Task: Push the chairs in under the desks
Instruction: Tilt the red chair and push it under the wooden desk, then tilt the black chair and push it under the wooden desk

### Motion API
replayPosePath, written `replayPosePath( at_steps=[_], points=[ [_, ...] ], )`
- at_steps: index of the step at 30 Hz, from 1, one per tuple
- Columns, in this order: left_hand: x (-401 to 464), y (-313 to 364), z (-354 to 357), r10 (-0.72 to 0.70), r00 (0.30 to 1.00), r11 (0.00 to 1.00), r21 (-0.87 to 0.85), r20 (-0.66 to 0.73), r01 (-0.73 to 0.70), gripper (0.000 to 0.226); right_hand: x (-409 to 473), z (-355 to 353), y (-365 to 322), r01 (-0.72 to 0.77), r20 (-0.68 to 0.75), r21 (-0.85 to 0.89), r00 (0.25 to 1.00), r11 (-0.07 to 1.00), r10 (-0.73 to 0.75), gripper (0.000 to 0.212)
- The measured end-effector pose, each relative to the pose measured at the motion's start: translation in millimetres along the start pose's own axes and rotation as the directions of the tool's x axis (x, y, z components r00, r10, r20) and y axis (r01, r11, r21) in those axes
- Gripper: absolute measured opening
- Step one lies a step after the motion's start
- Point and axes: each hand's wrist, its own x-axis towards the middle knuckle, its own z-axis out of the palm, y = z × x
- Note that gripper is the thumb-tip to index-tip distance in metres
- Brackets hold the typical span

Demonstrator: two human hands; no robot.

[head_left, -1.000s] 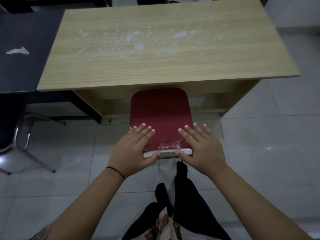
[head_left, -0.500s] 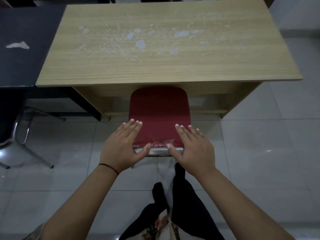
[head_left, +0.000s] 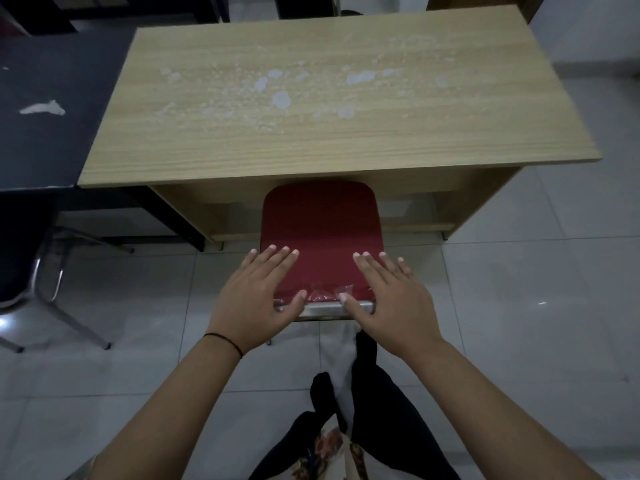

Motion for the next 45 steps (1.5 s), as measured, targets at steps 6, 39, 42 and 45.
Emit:
replayPosePath(
  at_steps=[6,39,42,45],
  points=[
    [24.6,0.3,-14.2,-0.017,0.999,1.0,0.001,-0.047,0.017,0.056,11.9,-13.5,-2.4,0.013,-0.042,0.007,0.999,1.0,-0.013,0.068],
    [327.4,301.5,-18.0,0.096,0.993,0.995,-0.001,0.07,-0.097,0.052,100.9,-219.6,309.1,-0.212,0.083,0.097,0.975,0.972,0.205,0.052],
    [352.9,333.6,-20.5,0.105,0.987,0.994,-0.022,0.123,-0.103,0.054,108.2,-237.1,342.9,-0.238,0.108,0.173,0.969,0.956,0.222,0.052],
    [386.6,362.6,-20.4,0.098,0.979,0.995,-0.043,0.177,-0.092,0.055,119.4,-256.1,375.3,-0.265,0.108,0.216,0.963,0.94,0.247,0.053]
  ],
)
